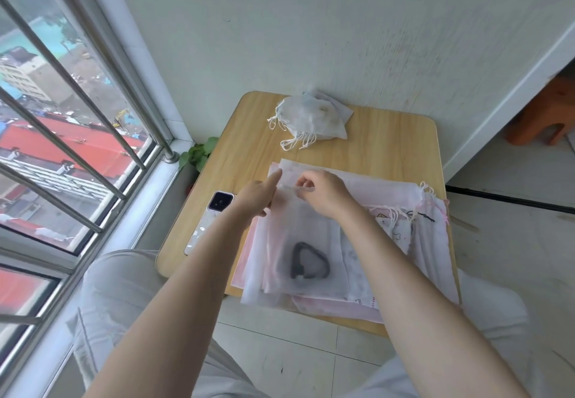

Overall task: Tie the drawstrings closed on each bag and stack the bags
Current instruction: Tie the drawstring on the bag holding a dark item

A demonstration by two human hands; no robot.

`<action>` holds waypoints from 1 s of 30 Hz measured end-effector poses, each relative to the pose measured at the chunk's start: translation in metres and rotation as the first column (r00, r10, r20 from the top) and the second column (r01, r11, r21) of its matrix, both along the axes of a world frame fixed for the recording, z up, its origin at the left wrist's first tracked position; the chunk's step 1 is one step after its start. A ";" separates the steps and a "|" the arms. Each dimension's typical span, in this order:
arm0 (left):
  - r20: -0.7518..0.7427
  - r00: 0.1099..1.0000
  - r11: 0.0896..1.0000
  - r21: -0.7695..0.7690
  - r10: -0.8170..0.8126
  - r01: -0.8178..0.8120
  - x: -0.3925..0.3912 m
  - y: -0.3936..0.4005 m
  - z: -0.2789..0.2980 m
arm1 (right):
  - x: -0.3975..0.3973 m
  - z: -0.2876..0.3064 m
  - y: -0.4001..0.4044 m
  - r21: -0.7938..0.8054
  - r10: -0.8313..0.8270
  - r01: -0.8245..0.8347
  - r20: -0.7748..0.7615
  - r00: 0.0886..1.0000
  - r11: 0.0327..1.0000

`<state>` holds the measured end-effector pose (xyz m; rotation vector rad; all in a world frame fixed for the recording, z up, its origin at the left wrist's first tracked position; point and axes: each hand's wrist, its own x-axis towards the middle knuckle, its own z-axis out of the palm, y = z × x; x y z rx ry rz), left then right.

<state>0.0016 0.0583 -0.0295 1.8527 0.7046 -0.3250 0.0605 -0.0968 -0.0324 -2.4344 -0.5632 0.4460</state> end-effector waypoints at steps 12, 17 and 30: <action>-0.030 0.790 0.439 -0.819 0.612 -0.371 -0.009 0.011 -0.020 | -0.003 -0.015 -0.008 0.067 -0.064 0.075 -0.151 0.986 0.995; -0.119 0.688 0.233 -0.888 0.716 -0.396 -0.013 0.013 -0.023 | -0.004 -0.019 -0.037 0.043 -0.306 0.330 -0.271 0.913 0.943; 0.235 0.902 0.930 -0.155 0.362 -0.333 -0.018 -0.004 -0.021 | -0.015 -0.017 -0.034 0.453 0.134 0.882 -0.889 0.438 0.128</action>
